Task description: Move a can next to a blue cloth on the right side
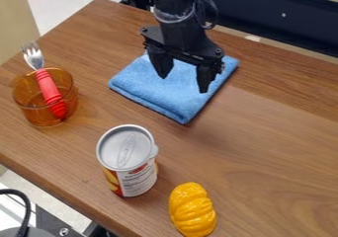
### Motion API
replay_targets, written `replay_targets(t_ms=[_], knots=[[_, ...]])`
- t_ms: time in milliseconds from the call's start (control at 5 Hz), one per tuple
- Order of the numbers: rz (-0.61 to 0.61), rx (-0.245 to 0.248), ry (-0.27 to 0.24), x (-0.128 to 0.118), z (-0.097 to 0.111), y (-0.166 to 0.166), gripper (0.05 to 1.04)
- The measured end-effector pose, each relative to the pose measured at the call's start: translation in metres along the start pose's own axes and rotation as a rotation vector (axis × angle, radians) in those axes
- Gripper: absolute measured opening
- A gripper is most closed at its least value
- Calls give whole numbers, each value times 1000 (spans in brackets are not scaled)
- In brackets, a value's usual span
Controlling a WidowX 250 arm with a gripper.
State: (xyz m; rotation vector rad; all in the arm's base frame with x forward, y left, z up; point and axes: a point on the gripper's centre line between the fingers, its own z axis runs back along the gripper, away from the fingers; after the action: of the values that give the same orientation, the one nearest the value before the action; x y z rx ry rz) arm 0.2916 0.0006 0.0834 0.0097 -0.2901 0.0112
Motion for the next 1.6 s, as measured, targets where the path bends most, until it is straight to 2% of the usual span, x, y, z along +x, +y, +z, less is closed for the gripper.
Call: replay_targets(t_ms=[400,600,800,1000,1200,1400,1600], knots=[[-17,15,46,-9,-3,10,999],[-27,19,74,-11,14,21,999],[-77,-11,90,-22,37,33,999],[-170,-8,97,-50,49,47,999],[-271,-43,104,-82,55,57,999],[-410,-83,149,-117,48,61,999],[-467,-51,175,-136,36,61,999]])
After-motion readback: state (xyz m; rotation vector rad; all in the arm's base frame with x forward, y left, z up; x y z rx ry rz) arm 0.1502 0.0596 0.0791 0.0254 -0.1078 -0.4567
